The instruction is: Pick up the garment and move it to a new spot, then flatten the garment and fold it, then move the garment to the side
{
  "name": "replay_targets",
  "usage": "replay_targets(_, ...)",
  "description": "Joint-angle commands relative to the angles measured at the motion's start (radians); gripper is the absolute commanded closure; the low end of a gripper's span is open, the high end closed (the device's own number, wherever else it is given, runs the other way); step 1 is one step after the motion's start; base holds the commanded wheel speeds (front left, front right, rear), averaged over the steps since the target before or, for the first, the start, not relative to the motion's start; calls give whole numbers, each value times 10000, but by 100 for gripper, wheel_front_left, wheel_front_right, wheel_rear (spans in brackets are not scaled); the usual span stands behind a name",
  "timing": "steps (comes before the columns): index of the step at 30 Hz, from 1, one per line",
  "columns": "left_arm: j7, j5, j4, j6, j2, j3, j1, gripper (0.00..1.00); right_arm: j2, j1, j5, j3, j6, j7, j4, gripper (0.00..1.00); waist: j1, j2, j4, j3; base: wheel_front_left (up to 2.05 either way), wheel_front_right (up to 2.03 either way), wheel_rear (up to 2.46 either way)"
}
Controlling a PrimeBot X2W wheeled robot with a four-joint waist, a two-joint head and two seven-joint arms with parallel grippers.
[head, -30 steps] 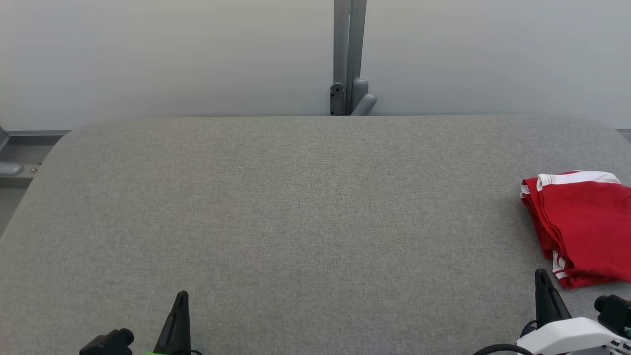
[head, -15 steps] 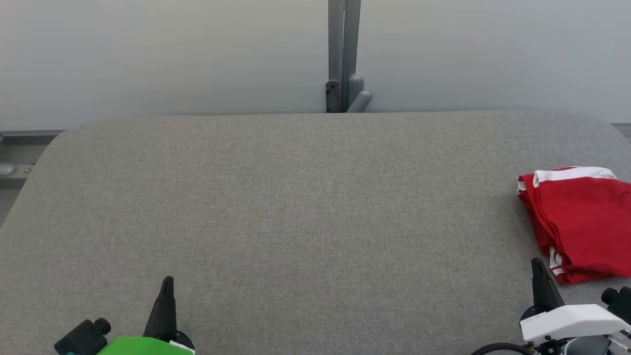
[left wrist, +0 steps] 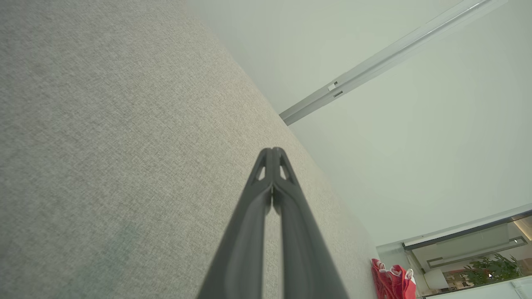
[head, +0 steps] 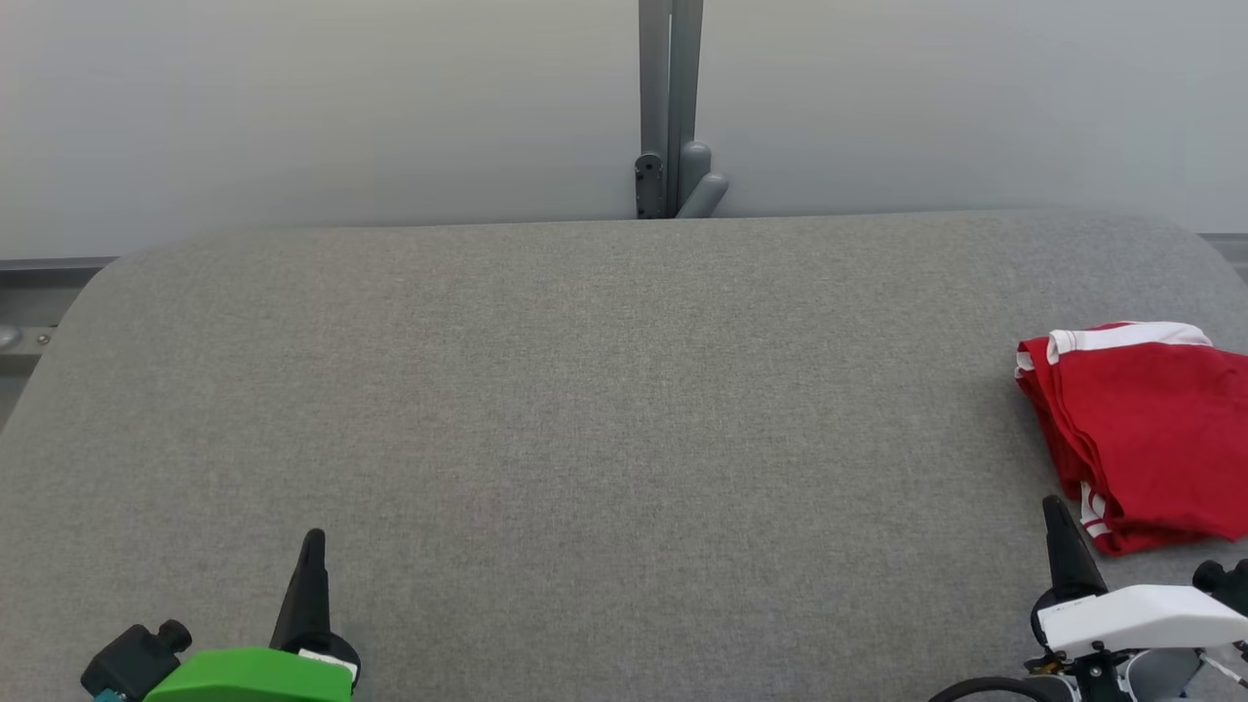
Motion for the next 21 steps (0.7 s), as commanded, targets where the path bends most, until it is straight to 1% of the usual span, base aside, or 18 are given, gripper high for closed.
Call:
replay_targets(1,41,-203,-120,-25,84,49,-302,100,-67,-261,249,23,-1,63,-130,100,0,52,-7,5,0,0,0)
replay_targets(21,596,-2238,-120,-35,92,418,-682,100,-90,-590,2581,117,-1,599,-133,100,0,71,-158,110,0,0,0)
